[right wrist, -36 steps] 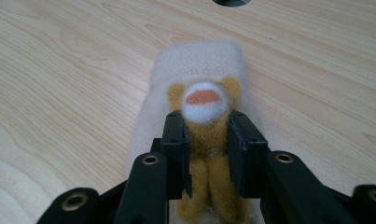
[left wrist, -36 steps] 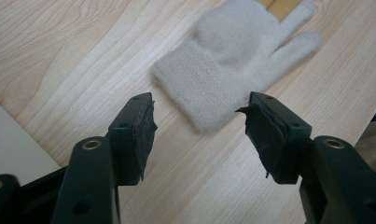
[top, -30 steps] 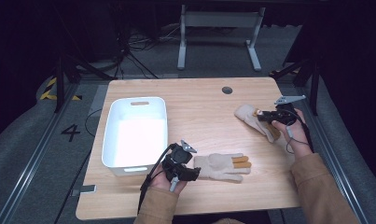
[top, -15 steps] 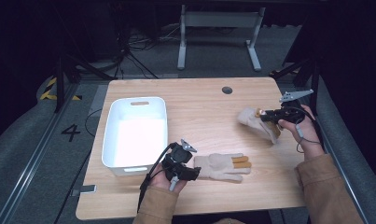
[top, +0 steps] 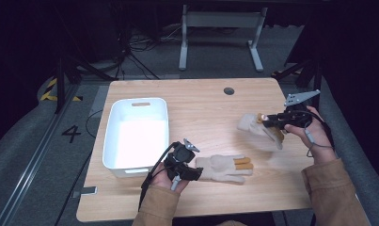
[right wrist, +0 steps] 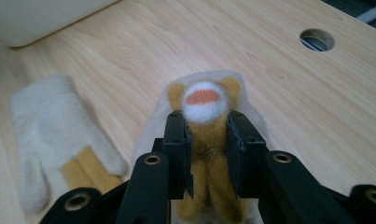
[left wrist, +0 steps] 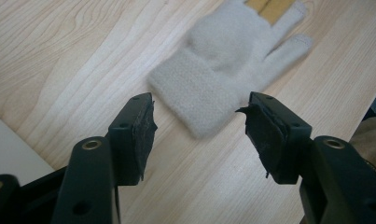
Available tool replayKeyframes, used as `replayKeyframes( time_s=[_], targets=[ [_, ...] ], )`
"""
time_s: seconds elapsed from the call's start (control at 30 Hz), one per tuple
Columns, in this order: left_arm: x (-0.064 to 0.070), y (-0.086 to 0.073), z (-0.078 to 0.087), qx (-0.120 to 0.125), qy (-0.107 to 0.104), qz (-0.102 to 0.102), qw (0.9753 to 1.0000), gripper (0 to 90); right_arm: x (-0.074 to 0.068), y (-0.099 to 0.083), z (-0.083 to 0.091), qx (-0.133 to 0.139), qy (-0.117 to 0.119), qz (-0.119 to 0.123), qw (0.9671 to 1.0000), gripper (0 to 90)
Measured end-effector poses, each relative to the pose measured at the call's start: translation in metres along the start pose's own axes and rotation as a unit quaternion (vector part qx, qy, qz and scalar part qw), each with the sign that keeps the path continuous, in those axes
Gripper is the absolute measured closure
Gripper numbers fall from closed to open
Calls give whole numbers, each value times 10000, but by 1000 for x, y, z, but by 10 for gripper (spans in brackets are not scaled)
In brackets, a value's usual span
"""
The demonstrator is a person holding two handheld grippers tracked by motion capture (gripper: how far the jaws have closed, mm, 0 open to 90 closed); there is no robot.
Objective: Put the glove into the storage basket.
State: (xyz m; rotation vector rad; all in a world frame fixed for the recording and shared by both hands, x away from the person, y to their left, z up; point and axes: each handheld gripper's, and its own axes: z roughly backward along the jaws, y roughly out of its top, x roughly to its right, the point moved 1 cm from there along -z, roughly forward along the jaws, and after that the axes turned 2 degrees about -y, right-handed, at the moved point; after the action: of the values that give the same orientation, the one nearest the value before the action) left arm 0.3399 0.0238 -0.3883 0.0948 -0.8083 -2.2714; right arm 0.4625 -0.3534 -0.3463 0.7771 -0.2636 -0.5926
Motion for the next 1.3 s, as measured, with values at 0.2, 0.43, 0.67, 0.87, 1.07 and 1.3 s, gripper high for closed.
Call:
replayKeyframes(
  time_s=[0.2, 0.43, 0.67, 0.87, 1.07, 1.3],
  targets=[
    [-1, 1, 4, 93, -18, -6, 10000, 426, -17, 5, 9, -18, 331, 262, 9991, 723],
    [-4, -1, 10, 124, -15, 49, 9999, 426, -32, 9, 15, -34, 557, 529, 9970, 723],
    [-5, -3, 10, 94, -38, 37, 9999, 425, -46, 16, 12, -153, 794, 822, 9933, 723],
    [-5, -4, 11, 104, -41, 52, 9999, 425, -54, 20, 4, -92, 1168, 1030, 9878, 722],
    [-4, -7, 11, 35, -63, 19, 10000, 424, -64, 30, -6, -98, 1405, 1199, 9827, 722],
    [-2, -10, 12, -17, -90, -10, 10000, 424, -73, 38, -17, -163, 1617, 1306, 9780, 722]
  ],
)
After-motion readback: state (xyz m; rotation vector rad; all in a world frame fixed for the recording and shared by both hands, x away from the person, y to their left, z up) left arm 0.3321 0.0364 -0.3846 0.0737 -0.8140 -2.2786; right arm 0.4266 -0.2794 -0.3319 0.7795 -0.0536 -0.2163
